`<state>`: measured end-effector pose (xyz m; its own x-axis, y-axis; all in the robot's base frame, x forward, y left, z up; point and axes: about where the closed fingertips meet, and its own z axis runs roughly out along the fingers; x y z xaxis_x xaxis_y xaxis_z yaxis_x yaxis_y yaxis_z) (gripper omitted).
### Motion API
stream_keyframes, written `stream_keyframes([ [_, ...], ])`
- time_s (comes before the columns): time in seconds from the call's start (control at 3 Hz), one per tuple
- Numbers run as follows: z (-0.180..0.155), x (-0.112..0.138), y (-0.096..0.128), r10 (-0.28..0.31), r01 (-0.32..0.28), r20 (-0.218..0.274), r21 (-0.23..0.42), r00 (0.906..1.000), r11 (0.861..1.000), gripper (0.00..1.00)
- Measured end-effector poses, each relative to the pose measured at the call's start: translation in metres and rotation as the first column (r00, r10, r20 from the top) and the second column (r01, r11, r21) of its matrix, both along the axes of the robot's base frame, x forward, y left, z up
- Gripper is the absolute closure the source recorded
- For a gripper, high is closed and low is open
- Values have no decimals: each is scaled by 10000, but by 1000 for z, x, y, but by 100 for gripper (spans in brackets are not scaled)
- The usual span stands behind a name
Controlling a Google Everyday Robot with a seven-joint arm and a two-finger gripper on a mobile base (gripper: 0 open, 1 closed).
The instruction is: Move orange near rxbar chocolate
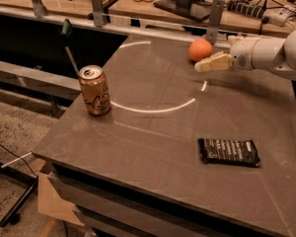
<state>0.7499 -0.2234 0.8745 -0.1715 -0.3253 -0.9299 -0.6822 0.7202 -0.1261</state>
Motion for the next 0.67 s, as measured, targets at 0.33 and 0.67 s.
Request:
stream_keyframes([
  [0.33, -5, 14, 5, 20, -22, -93, -240, 10000, 9997, 0],
  [0.67, -14, 23, 17, 164, -174, -310, -328, 9994, 9993, 0],
])
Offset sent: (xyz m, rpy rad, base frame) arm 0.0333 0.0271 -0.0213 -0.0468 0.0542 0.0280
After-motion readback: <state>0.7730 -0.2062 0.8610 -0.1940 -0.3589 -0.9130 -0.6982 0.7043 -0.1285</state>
